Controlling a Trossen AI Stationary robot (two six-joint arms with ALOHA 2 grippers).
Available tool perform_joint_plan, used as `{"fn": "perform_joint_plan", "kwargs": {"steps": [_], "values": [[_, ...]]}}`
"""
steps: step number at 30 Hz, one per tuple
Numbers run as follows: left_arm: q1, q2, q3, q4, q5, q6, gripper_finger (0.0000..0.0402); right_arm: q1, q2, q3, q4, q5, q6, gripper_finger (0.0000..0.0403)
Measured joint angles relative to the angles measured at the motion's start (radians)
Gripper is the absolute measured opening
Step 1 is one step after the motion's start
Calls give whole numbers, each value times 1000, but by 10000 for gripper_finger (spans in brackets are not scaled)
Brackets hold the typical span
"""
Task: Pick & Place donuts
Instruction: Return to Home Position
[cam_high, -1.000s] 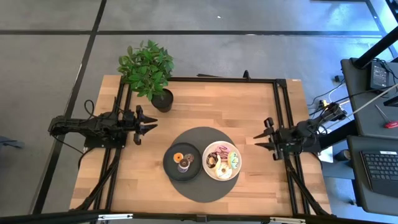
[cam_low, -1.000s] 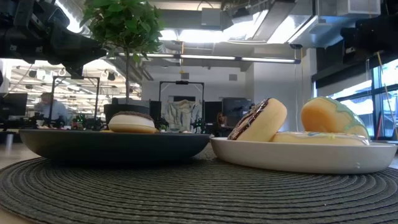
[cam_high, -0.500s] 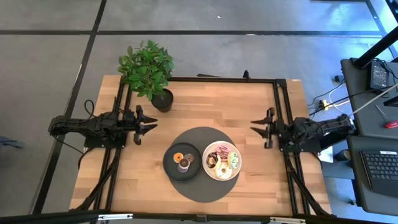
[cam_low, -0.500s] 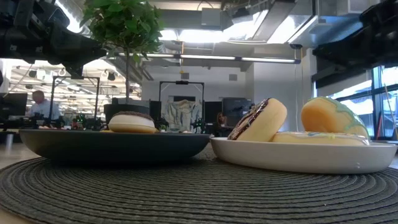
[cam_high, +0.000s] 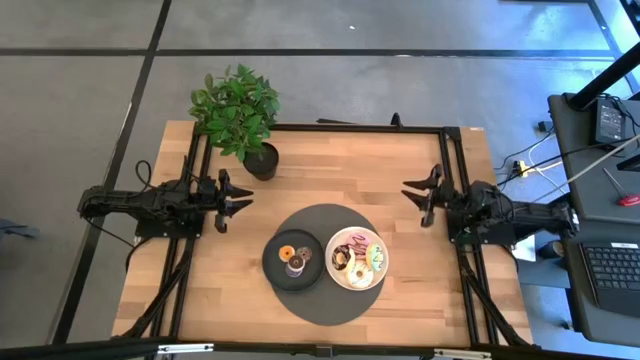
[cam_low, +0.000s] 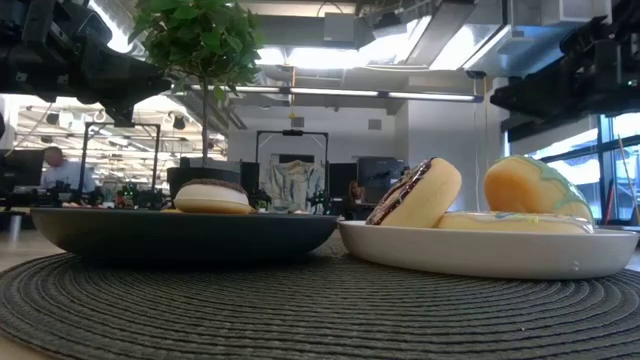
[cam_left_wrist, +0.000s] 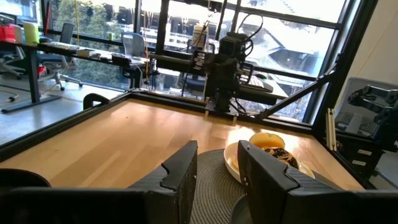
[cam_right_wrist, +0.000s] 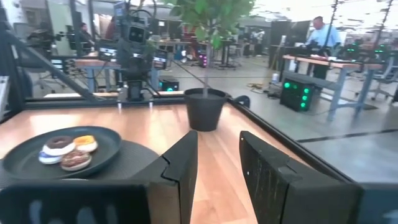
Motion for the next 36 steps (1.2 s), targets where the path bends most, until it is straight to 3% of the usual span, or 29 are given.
{"fn": "perform_joint_plan", "kwargs": {"steps": [36], "values": [[0, 0, 0, 0, 0, 0, 112, -17, 0, 0, 0, -2, 1, 122]]}}
